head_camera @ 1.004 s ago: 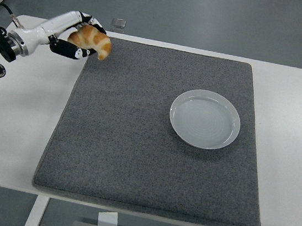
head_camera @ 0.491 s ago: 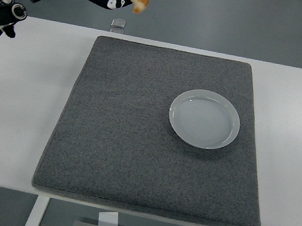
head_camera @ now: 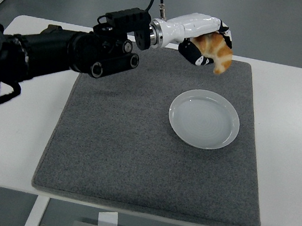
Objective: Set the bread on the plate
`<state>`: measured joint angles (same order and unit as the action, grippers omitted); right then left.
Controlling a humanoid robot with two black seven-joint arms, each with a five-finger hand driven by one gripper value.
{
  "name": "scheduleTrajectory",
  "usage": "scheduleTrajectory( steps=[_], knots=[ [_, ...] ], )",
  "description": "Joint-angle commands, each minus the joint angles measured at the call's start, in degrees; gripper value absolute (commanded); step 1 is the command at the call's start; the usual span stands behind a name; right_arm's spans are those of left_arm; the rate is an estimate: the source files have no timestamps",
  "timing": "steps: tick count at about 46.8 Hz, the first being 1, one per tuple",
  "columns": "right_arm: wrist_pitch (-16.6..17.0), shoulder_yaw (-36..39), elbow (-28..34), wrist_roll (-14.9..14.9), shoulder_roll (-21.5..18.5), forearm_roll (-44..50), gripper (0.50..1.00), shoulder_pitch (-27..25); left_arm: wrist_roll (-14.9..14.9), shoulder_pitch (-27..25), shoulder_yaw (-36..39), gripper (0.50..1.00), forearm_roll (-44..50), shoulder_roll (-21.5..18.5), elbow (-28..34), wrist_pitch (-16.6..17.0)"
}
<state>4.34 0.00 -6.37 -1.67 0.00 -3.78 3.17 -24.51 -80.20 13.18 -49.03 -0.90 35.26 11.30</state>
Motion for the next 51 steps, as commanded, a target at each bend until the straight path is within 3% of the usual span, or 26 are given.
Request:
scheduleTrajectory(
  steps=[1,21,32,51],
  knots=[
    [0.1,0.0,-0.1,0.0,0.0,0.0,0.952,0.0,0.0,2.6,0.0,0.500,0.0,0.9,-1.0,0.2],
    [0.2,0.0,-0.5,0.0,0.0,0.0,0.954,0.0,-0.5,11.8,2.1,0.500,-0.3,0.9,0.4,7.0],
    [0.1,0.0,-0.5,0.0,0.0,0.0,0.952,0.1,-0.8,12.6,2.1,0.500,-0.3,0.9,6.2,7.2],
    [0.1,0.0,-0.5,0.0,0.0,0.0,0.952,0.0,-1.0,13.2,1.8,0.500,0.3,0.9,5.7,7.2]
  ],
)
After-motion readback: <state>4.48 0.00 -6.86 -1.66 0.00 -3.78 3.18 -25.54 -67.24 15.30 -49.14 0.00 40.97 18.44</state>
